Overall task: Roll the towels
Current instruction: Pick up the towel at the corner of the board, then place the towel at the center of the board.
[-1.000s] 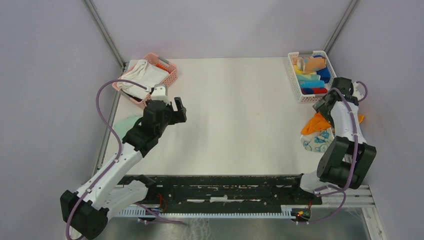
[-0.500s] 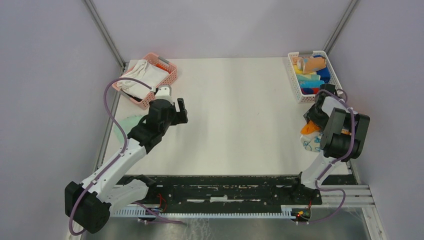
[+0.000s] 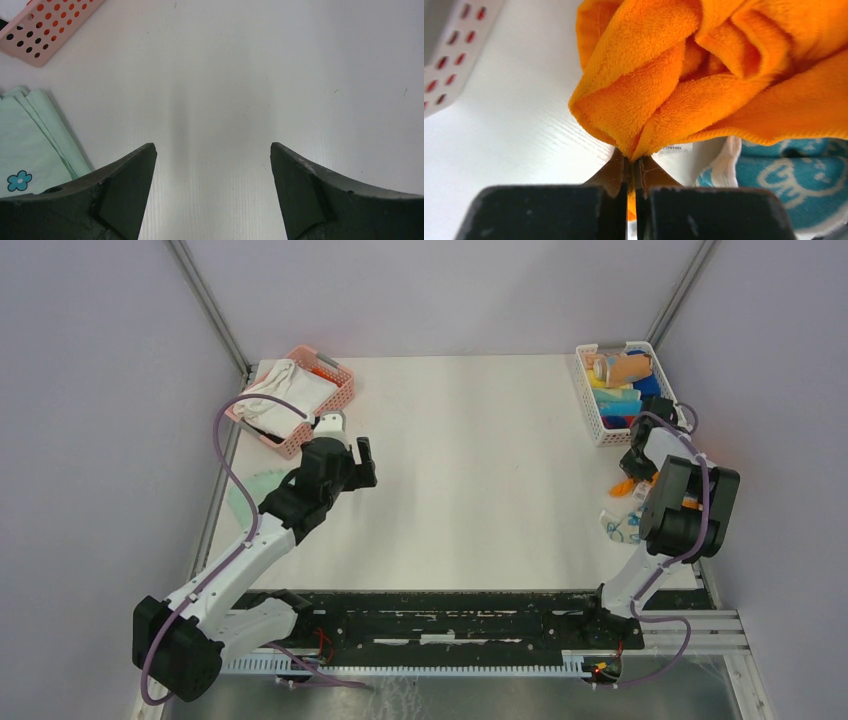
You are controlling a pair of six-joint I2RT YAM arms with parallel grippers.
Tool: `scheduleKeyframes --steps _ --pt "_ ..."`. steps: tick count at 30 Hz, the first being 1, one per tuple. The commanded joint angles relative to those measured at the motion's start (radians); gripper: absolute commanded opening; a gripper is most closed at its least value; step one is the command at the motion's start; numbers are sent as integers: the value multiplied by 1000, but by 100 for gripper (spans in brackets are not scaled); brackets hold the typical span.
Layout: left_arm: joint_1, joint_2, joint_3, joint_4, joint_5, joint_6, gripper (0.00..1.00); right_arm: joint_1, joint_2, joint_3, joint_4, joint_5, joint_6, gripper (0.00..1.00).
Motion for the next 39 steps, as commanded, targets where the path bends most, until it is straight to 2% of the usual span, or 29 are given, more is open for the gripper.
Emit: scheduleKeyframes --steps 1,7,12,21,24,28,32,34,39 --pt "5 1 8 29 -4 31 90 7 -168 16 2 57 -5 0" --pt "6 4 10 30 0 32 90 65 -358 123 -112 74 -16 0" --pt "5 -4 11 29 1 32 90 218 -446 288 -217 48 -48 0" --pt "7 -20 16 25 13 33 90 544 -381 505 -156 -427 -85 1" --pt "7 -25 16 23 28 30 90 636 -328 486 -119 -494 -83 10" --pt "8 -25 17 20 50 25 90 743 -283 360 -82 -570 -73 34" --pt "8 -22 18 11 82 9 90 792 -300 180 -60 -571 -91 54" --pt "7 -20 17 11 105 -9 90 795 -321 99 -41 -575 -103 58" --pt "7 2 -7 56 217 -115 90 795 -340 -11 -17 -454 -144 63"
